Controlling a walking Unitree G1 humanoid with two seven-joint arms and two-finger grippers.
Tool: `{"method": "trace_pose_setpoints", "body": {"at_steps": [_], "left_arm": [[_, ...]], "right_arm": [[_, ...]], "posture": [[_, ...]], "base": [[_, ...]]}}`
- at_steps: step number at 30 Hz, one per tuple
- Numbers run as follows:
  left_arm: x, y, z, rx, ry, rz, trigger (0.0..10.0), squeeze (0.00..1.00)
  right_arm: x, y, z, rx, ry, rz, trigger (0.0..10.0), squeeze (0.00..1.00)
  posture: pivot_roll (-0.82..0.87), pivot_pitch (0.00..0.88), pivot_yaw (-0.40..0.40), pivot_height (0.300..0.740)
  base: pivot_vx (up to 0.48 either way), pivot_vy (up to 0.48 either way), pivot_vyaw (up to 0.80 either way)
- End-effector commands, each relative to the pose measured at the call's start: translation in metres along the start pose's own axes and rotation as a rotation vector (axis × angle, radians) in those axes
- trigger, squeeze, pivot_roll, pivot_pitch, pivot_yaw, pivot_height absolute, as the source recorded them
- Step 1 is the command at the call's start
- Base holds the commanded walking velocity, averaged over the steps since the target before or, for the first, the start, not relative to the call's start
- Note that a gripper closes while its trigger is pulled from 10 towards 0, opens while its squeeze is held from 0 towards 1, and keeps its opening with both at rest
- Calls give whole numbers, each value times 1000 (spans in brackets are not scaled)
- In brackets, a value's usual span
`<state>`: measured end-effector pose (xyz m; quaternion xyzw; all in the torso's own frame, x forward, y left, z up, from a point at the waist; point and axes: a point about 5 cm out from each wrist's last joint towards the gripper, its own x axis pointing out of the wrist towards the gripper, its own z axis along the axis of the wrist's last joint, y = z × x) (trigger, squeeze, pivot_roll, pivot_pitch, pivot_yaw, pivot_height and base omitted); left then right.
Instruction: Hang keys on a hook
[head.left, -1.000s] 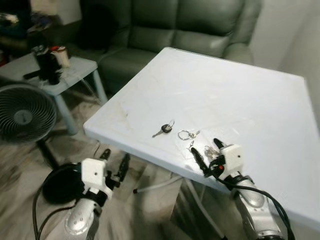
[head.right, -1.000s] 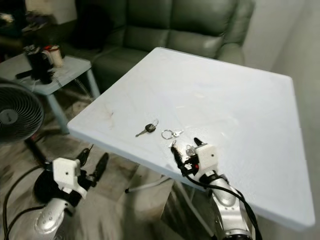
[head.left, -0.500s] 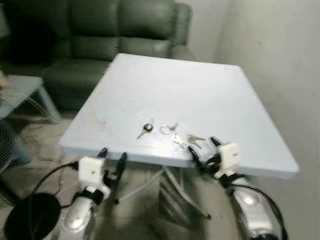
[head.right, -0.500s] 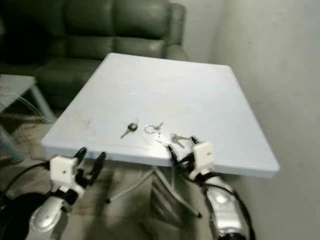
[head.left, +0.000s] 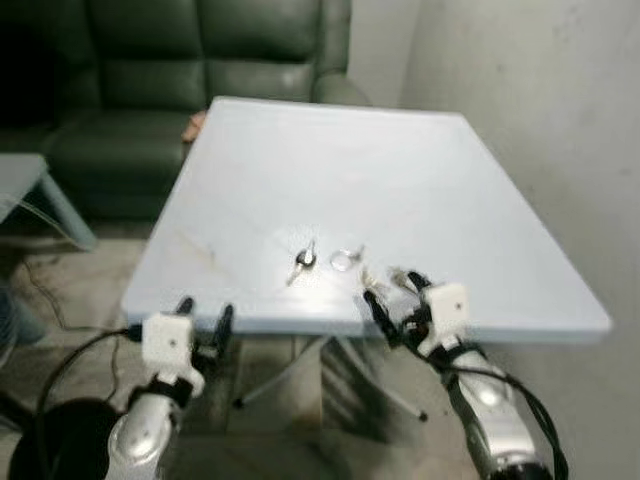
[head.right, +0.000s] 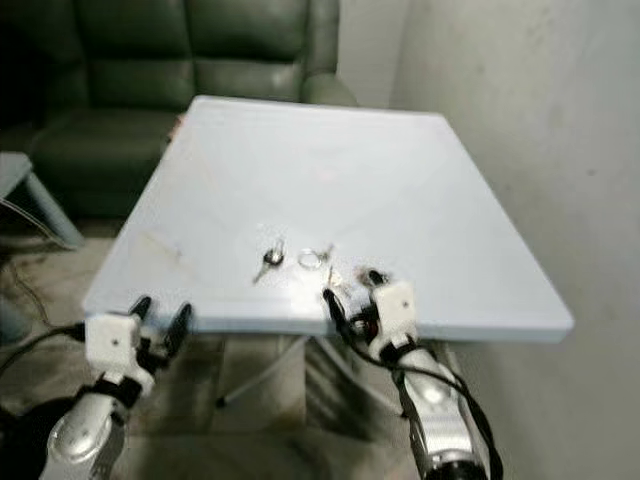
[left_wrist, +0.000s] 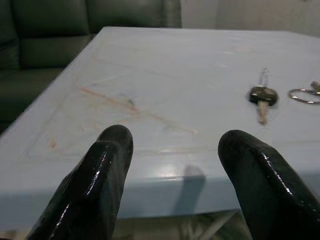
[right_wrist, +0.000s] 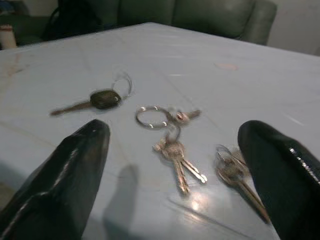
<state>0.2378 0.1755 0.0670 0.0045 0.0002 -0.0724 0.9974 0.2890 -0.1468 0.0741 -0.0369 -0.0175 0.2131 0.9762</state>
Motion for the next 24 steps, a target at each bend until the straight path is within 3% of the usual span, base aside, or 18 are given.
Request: {"method": "trace_pose_setpoints", "body": {"at_steps": [1, 24], "left_arm": [[3, -8, -2, -12, 16, -24, 10000, 0], [-4, -26, -2, 43, 0, -119, 10000, 0]], "right_arm": [[-4, -8, -2, -9, 9, -30, 10000, 0], [4, 5, 7, -89, 7, 71, 10000, 0]], "posture": [[-80, 0, -17, 740], [-71, 0, -24, 740]], "base": [[0, 0, 0], [0, 0, 0]]}}
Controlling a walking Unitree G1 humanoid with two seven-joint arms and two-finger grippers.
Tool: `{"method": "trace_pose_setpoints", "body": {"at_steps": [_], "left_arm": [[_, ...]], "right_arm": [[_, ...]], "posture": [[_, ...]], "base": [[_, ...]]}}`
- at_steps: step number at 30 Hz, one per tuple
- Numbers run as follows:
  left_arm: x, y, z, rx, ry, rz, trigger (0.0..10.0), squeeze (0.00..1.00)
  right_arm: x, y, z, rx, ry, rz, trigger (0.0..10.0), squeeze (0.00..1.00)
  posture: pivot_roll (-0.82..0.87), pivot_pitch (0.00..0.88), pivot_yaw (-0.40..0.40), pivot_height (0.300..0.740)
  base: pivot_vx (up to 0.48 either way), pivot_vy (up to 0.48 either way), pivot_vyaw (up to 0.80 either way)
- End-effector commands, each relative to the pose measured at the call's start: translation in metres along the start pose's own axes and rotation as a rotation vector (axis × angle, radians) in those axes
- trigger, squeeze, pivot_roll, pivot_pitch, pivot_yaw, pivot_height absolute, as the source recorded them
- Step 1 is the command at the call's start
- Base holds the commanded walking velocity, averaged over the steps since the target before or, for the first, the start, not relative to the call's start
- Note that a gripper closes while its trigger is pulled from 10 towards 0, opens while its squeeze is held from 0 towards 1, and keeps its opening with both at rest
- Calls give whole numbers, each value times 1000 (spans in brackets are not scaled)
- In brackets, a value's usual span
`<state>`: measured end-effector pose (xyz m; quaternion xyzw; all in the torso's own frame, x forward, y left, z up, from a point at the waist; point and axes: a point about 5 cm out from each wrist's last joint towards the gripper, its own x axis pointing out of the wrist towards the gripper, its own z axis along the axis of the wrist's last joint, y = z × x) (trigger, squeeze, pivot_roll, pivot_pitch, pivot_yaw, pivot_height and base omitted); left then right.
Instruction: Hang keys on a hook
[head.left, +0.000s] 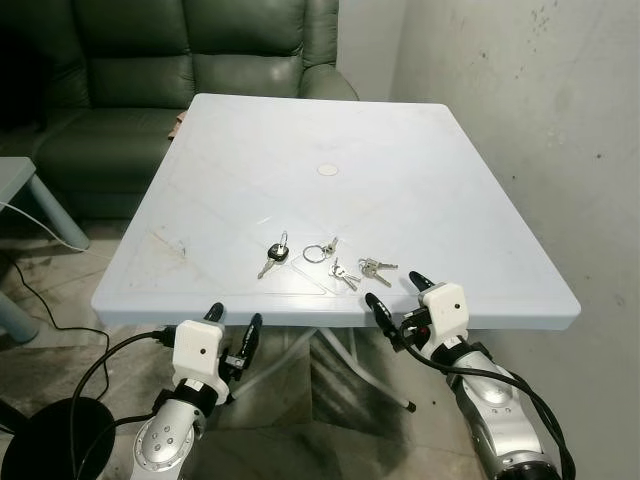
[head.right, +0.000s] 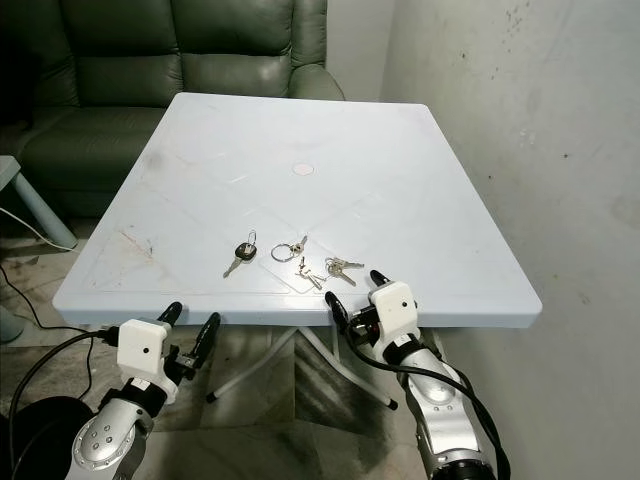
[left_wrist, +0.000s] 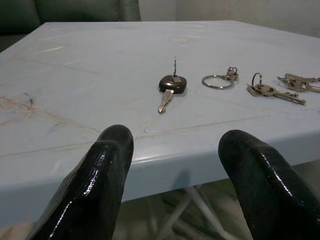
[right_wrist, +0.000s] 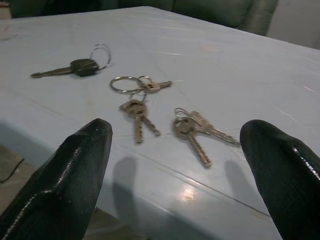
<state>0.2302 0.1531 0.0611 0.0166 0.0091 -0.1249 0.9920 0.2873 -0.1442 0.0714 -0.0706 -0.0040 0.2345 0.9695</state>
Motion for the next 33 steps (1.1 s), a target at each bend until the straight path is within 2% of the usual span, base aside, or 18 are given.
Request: {"method": "trace_pose_setpoints", "body": {"at_steps": [1, 6, 14, 33], "left_arm": [[0, -1, 4, 11, -17, -9, 10000, 0], [1, 5, 4, -44, -11, 18, 10000, 0], [2, 9, 5, -92, -11, 40, 10000, 0], [3, 12, 5, -105, -2, 53, 10000, 0]], "right_arm": [[4, 0, 9, -27, -32, 18, 10000, 0], [2, -5, 8, -14, -25, -4, 10000, 0], [1, -1, 8, -8, -24, -4, 10000, 0], [-4, 1, 6, -3, -18, -7, 10000, 0]], "posture": [[-70, 0, -26, 740], [-68, 5, -27, 740], [-72, 13, -24, 740], [-82, 24, -24, 740]], "base": [[0, 0, 0], [0, 0, 0], [0, 0, 0], [0, 410, 0]]}}
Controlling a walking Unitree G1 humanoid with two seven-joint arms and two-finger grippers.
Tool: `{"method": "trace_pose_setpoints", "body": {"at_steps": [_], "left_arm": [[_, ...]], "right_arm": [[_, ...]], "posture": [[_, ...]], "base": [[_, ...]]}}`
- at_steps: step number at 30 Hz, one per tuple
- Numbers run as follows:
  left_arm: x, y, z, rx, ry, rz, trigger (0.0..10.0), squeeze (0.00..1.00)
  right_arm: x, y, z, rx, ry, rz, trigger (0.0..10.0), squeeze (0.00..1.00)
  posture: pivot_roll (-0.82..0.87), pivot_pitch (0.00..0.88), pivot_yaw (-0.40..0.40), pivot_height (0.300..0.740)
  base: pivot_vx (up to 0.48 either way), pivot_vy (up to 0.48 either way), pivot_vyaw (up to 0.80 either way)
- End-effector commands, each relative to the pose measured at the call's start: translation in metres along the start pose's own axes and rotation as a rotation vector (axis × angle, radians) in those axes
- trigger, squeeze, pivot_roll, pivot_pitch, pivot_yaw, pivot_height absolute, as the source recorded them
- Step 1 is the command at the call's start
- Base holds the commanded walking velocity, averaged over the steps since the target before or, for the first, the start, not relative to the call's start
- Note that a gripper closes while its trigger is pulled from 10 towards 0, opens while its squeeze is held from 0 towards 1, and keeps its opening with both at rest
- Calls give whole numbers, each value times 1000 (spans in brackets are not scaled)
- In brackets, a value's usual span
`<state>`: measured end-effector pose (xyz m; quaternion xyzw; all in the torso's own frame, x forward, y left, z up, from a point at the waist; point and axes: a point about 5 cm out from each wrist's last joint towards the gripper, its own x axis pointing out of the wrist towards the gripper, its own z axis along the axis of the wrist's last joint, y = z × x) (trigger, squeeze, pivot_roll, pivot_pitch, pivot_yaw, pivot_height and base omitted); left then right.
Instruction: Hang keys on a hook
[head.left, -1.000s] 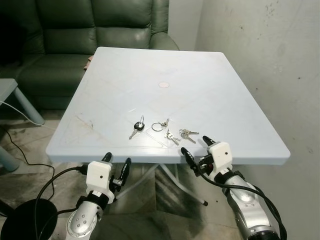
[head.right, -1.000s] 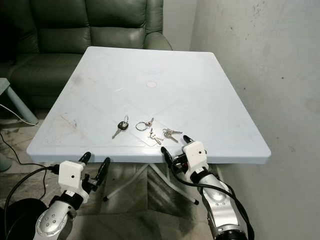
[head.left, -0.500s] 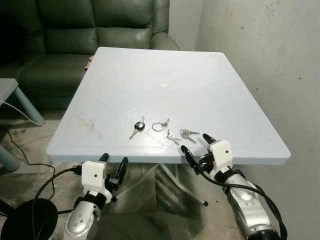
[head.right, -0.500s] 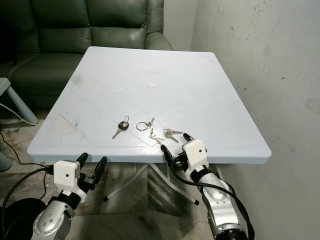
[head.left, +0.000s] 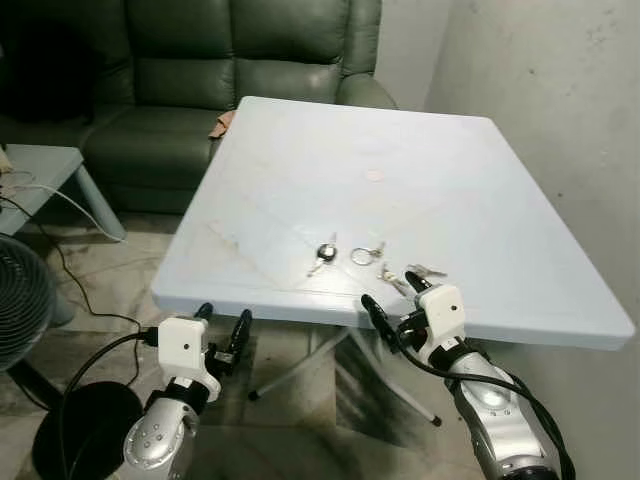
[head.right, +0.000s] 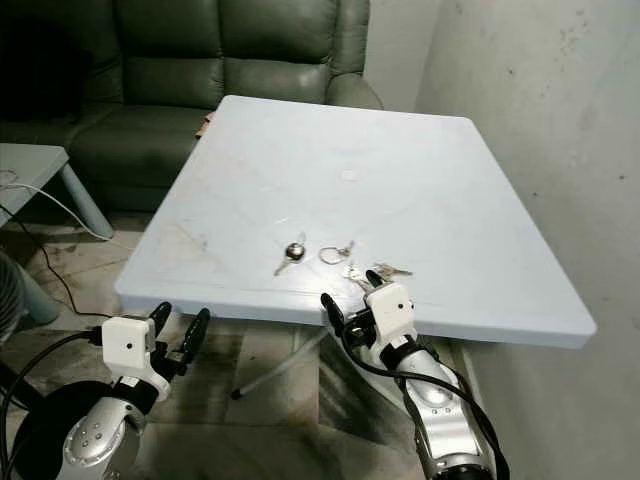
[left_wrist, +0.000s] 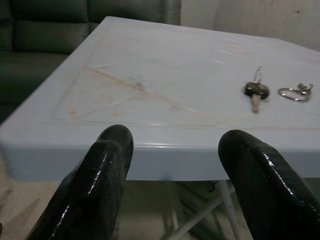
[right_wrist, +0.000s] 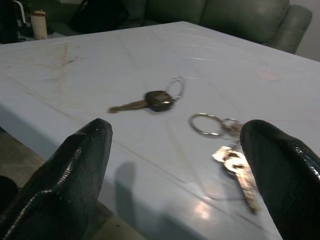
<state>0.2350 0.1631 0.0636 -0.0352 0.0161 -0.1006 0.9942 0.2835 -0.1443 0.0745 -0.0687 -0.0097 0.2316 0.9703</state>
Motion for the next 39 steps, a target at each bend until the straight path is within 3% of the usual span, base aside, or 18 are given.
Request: {"method": "trace_pose_setpoints", "body": {"at_steps": [1, 15, 27, 39], "left_arm": [[1, 0, 2, -6, -3, 5, 10000, 0], [4, 1, 3, 2, -10, 14, 10000, 0], [6, 0, 3, 65, 0, 5, 10000, 0], [6, 0, 3, 68, -1, 6, 10000, 0]], "right_arm": [[-1, 0, 2, -5, -4, -1, 10000, 0], [-2, 0, 2, -1, 2, -5, 10000, 0], [-2, 0, 1, -5, 8, -7, 10000, 0], [1, 0, 3, -13, 8, -14, 10000, 0]], "posture": [[-83, 24, -25, 740], [-87, 18, -26, 740], [-88, 6, -29, 740], [-84, 0, -31, 740]], "base": [[0, 454, 0], [0, 418, 0], [0, 0, 0], [113, 0, 0]]}}
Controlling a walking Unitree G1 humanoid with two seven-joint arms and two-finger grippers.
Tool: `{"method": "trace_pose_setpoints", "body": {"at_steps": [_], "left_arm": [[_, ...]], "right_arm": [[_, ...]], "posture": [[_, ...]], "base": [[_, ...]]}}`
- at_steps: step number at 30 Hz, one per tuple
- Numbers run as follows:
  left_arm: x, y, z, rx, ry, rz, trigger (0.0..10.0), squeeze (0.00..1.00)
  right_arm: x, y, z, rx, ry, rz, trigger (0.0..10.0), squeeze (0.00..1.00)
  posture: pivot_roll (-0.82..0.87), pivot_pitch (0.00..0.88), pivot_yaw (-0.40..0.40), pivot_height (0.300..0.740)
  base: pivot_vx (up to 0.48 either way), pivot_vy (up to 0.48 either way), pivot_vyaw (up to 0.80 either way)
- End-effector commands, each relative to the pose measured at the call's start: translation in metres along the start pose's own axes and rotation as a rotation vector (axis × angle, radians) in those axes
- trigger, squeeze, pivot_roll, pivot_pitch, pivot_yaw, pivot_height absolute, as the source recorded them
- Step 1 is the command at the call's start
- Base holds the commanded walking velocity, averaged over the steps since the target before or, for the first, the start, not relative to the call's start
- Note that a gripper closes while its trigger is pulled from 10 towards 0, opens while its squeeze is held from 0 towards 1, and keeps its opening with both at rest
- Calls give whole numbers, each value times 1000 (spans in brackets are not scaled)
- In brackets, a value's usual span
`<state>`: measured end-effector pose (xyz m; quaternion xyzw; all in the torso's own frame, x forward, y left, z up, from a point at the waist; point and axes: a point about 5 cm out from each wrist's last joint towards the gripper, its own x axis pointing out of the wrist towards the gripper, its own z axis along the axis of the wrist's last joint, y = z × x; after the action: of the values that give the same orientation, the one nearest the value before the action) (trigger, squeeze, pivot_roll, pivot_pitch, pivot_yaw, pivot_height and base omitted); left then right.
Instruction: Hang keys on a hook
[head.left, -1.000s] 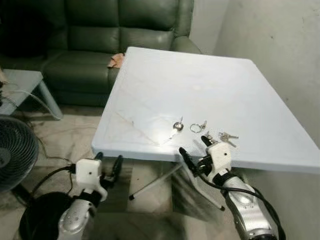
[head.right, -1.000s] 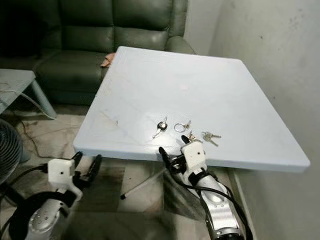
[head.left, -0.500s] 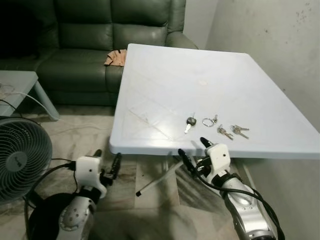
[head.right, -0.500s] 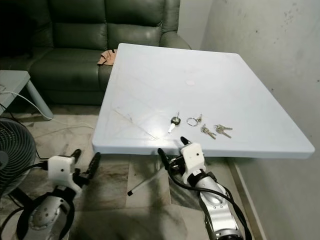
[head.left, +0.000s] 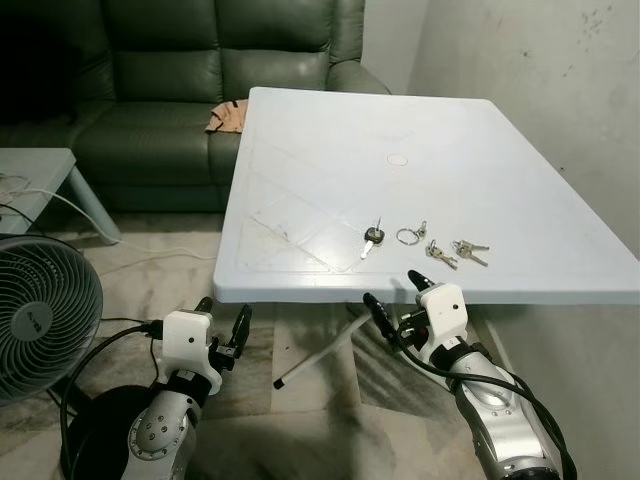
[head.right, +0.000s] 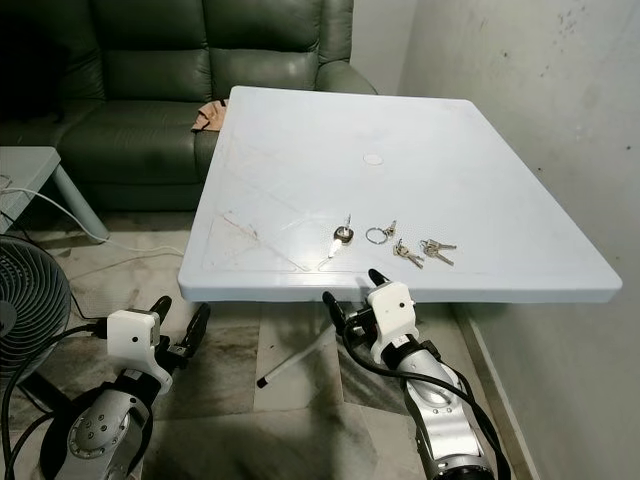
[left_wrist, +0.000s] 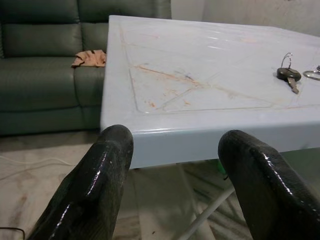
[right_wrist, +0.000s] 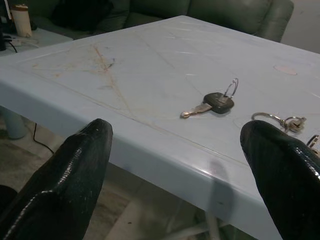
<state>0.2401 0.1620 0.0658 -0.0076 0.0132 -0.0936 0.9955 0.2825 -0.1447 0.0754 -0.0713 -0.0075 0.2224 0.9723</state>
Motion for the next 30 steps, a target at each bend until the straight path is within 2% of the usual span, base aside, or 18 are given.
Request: {"method": "trace_pose_setpoints", "body": {"at_steps": [1, 19, 30], "left_arm": [[1, 1, 1, 14, -2, -9, 10000, 0], [5, 2, 4, 33, -1, -8, 10000, 0], [5, -2, 5, 31, -27, -12, 10000, 0]], "right_arm": [[2, 0, 2, -10, 1, 6, 10000, 0], [3, 1, 0, -8, 2, -2, 10000, 0], [4, -1, 1, -11, 3, -3, 10000, 0]], "posture": [[-83, 0, -30, 740], [-85, 0, -24, 740], [-84, 0, -30, 740]], "base": [[379, 0, 0], [404, 0, 0], [0, 0, 0]]}}
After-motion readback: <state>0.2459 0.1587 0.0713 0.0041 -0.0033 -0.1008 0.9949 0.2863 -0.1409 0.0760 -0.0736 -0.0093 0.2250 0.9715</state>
